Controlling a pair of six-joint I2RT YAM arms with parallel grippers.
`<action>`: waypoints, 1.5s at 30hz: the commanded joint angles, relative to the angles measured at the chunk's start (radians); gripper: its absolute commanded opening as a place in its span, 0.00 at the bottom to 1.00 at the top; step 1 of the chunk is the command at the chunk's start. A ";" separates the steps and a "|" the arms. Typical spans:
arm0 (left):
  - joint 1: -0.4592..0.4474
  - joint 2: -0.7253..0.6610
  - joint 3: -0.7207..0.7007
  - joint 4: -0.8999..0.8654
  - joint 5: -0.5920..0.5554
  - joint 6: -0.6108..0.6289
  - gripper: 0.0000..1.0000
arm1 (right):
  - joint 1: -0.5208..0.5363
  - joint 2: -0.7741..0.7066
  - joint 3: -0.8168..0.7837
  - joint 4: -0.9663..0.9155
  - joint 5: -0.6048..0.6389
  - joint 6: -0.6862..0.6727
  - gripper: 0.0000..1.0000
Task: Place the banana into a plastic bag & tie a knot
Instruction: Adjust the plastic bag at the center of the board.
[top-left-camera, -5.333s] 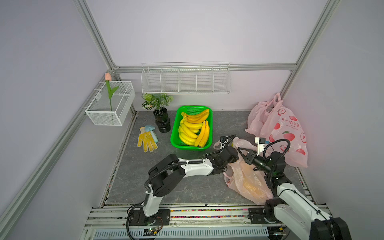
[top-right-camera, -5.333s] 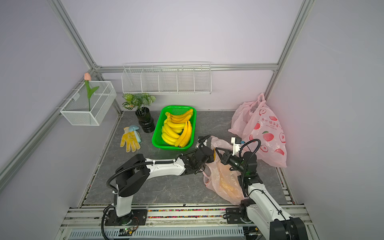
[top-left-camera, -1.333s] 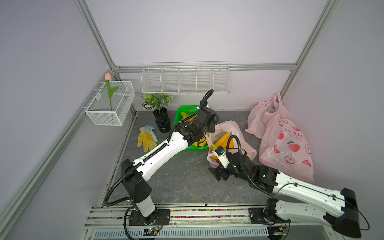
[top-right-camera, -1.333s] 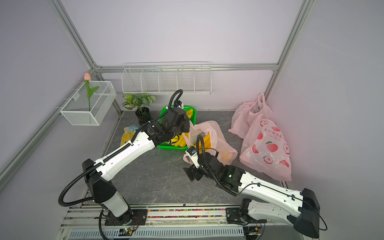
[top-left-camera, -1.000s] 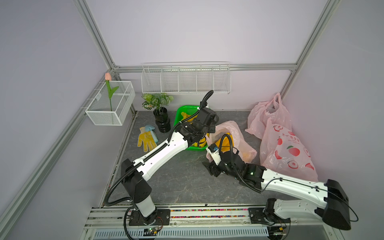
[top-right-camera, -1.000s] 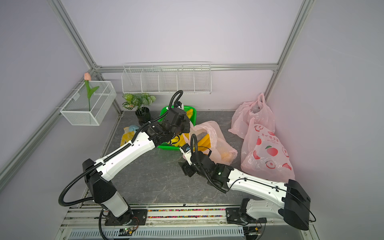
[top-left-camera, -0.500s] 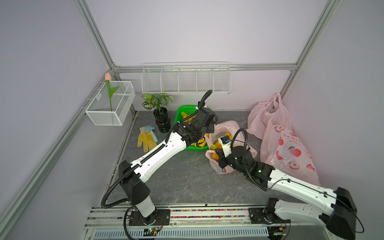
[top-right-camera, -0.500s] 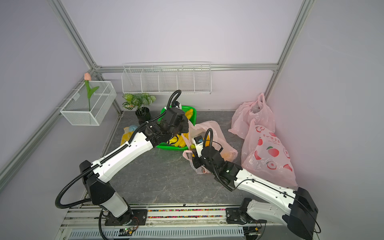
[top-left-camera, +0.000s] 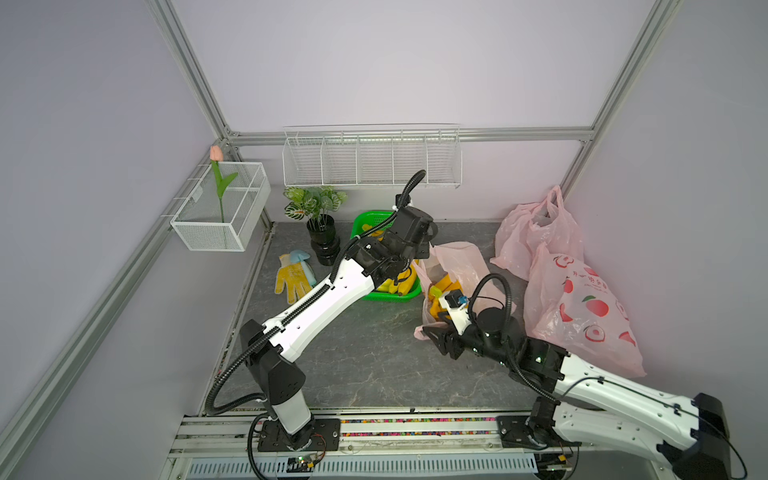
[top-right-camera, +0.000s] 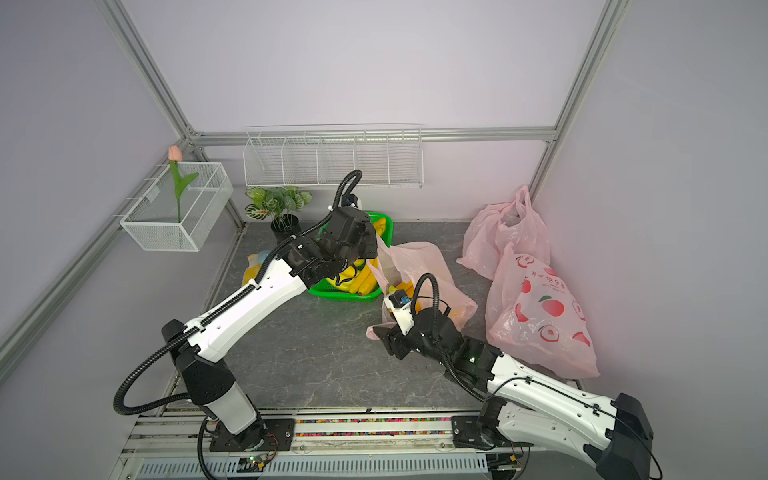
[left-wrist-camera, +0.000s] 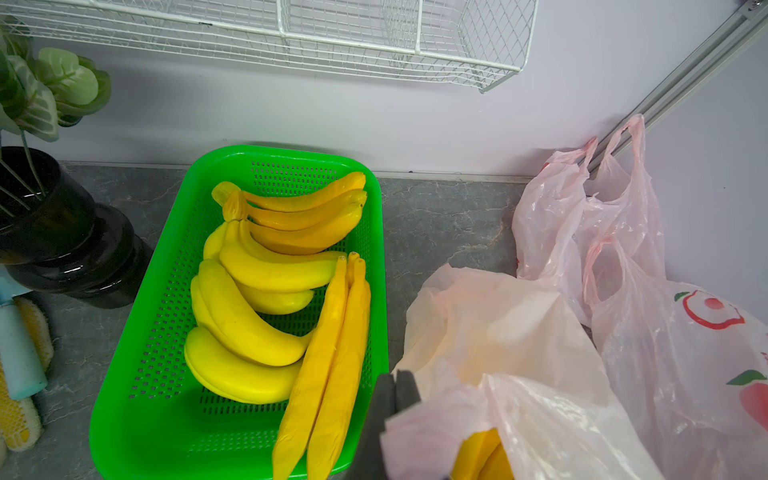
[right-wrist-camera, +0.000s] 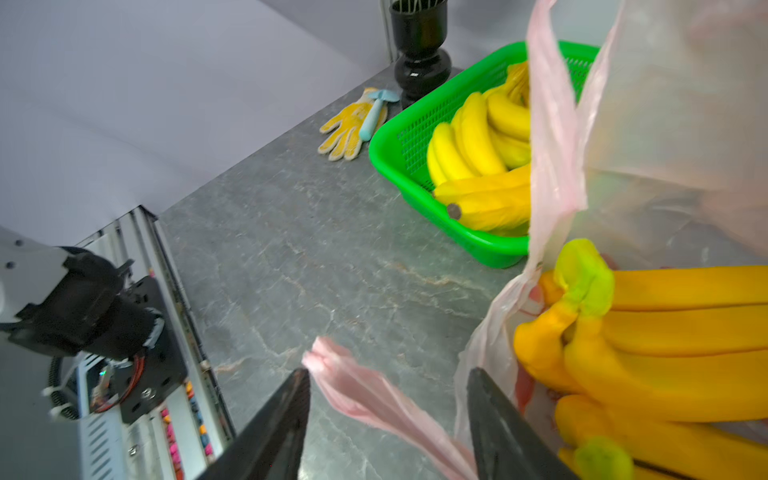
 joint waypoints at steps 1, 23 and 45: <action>0.002 0.014 0.005 -0.020 -0.031 -0.019 0.00 | 0.023 -0.020 -0.009 -0.003 0.033 -0.044 0.74; 0.002 0.023 -0.008 -0.019 -0.028 -0.018 0.00 | 0.077 0.233 0.109 0.014 0.296 -0.345 0.99; 0.003 -0.006 -0.009 -0.038 -0.007 -0.025 0.00 | 0.077 0.292 0.075 0.083 0.554 -0.500 0.82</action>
